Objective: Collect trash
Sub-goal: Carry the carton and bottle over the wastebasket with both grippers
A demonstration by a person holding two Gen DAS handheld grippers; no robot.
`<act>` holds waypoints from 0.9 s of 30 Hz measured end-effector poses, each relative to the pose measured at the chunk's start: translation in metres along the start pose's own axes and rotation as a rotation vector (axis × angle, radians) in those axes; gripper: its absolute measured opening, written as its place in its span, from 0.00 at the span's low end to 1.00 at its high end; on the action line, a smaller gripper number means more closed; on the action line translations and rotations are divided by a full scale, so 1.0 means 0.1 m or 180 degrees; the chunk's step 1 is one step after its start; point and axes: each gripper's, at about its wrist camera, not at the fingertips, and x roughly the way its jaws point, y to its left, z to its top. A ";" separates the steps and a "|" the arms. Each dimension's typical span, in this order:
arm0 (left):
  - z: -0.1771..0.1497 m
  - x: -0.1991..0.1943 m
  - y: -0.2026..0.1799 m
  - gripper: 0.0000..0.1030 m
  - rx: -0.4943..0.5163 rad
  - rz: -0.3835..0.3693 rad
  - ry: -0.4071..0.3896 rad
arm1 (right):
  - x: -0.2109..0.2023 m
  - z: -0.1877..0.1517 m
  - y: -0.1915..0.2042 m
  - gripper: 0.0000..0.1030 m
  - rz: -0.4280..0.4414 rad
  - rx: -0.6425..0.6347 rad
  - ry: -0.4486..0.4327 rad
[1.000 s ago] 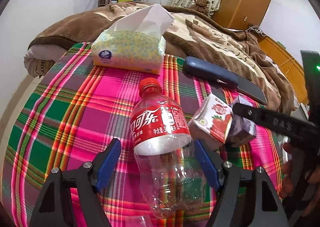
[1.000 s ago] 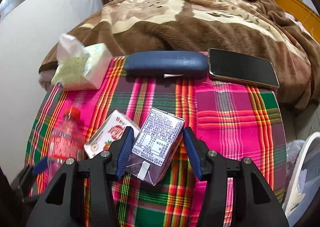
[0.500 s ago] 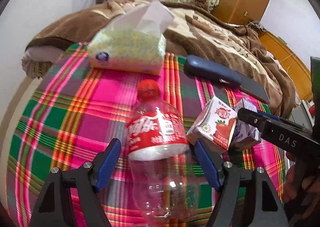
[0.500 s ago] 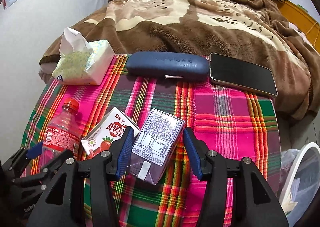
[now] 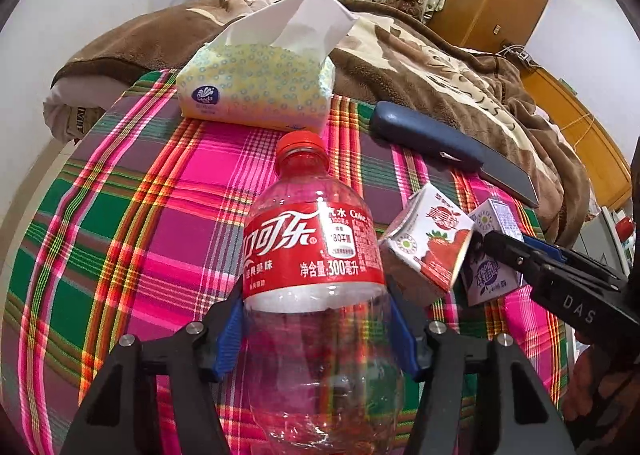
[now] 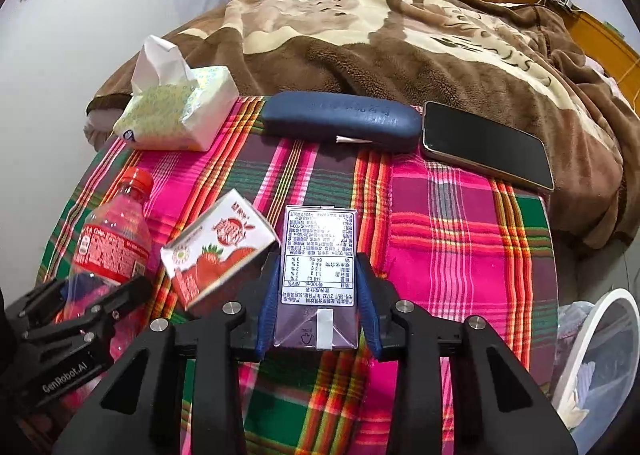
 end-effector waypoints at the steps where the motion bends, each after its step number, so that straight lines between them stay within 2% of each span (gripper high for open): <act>1: 0.00 -0.02 -0.01 0.60 0.0006 -0.0004 -0.0007 | -0.02 -0.02 -0.02 0.36 0.0012 0.0017 -0.0016; 9: -0.11 -0.29 -0.21 0.60 0.0209 0.0030 -0.0153 | -0.20 -0.16 -0.24 0.36 0.0127 0.0182 -0.0099; 12: -0.15 -0.41 -0.34 0.60 0.0276 -0.0076 -0.0185 | -0.32 -0.22 -0.32 0.36 0.0139 0.0244 -0.0160; 17: -0.28 -0.59 -0.57 0.60 0.0401 -0.0116 -0.0278 | -0.54 -0.34 -0.50 0.36 0.0186 0.0397 -0.0269; 27: -0.54 -0.86 -1.10 0.60 0.0581 -0.0296 -0.0322 | -0.92 -0.58 -0.89 0.36 0.0104 0.0587 -0.0439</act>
